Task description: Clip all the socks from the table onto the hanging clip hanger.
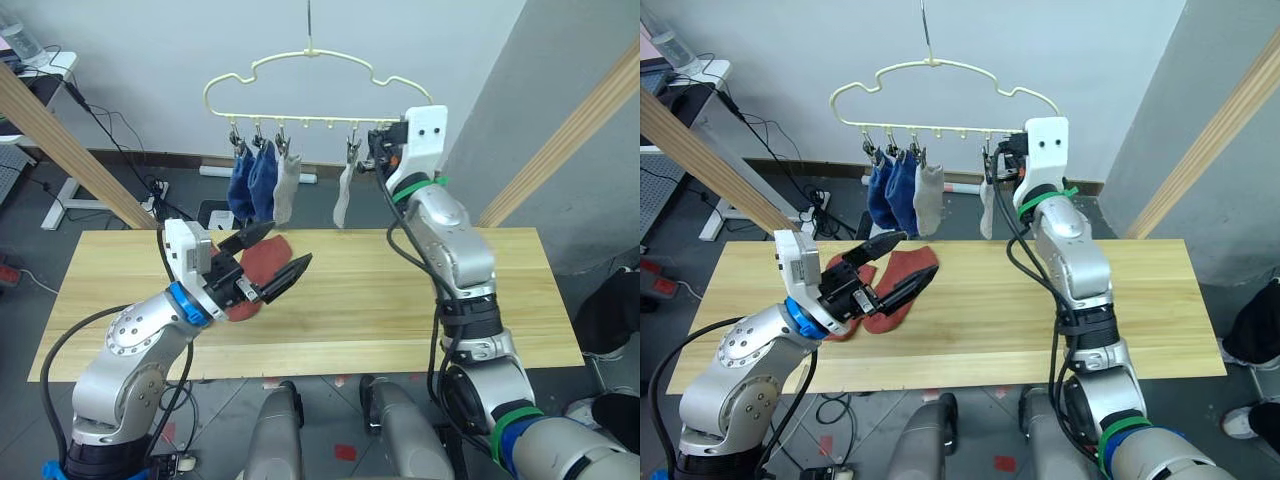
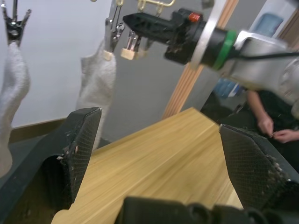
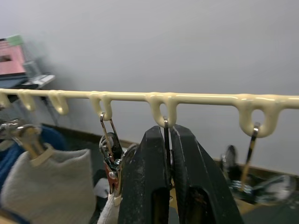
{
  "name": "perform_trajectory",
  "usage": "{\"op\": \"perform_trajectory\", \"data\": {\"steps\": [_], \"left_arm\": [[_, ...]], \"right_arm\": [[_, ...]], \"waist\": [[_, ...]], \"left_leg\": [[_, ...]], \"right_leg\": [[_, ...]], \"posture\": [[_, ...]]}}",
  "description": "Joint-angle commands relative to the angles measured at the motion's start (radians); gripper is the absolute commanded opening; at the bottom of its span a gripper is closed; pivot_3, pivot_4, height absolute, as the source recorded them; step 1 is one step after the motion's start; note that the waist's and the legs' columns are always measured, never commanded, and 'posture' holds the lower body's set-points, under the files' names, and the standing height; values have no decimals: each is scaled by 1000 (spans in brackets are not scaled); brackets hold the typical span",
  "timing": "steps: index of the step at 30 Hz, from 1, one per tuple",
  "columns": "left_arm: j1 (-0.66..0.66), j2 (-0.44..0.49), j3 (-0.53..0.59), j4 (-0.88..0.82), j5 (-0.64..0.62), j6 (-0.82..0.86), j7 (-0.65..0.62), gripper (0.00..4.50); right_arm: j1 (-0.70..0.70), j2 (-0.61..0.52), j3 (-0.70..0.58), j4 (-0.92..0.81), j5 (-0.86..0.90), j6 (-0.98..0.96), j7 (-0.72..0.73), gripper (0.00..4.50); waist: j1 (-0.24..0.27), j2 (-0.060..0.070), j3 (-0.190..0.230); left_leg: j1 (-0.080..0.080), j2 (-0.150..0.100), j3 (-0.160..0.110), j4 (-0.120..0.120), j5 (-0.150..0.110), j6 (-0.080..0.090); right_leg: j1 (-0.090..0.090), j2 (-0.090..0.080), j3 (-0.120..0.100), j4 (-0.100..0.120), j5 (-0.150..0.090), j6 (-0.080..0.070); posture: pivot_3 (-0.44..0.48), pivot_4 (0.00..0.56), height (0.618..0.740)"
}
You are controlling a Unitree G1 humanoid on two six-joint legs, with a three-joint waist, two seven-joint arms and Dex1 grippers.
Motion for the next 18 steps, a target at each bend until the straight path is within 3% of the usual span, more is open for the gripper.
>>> {"op": "perform_trajectory", "data": {"steps": [1,8,13,18], "left_arm": [[-1,29,-31,58,114,-53,7,4500],[-140,27,-114,405,345,-165,50,4500],[-247,17,-134,667,405,-151,50,4500],[-315,-8,-151,806,434,-172,30,4500]], "right_arm": [[-9,-44,-50,-71,128,146,78,21],[-76,-143,-153,-63,372,454,175,21],[-100,-172,-145,-40,391,476,187,21],[-110,-179,-144,-26,398,474,185,21]], "waist": [[0,0,0],[1,1,0],[-3,1,0],[-3,1,0]], "left_leg": [[0,0,0,0,0,0],[0,0,0,0,0,0],[-1,0,1,-1,0,1],[-1,0,1,-1,0,1]], "right_leg": [[0,0,0,0,0,0],[0,0,0,-1,0,0],[-1,0,0,-1,0,0],[-1,0,0,-2,0,0]], "posture": [[15,331,740],[-11,339,740],[-23,348,740],[-32,356,740]]}}
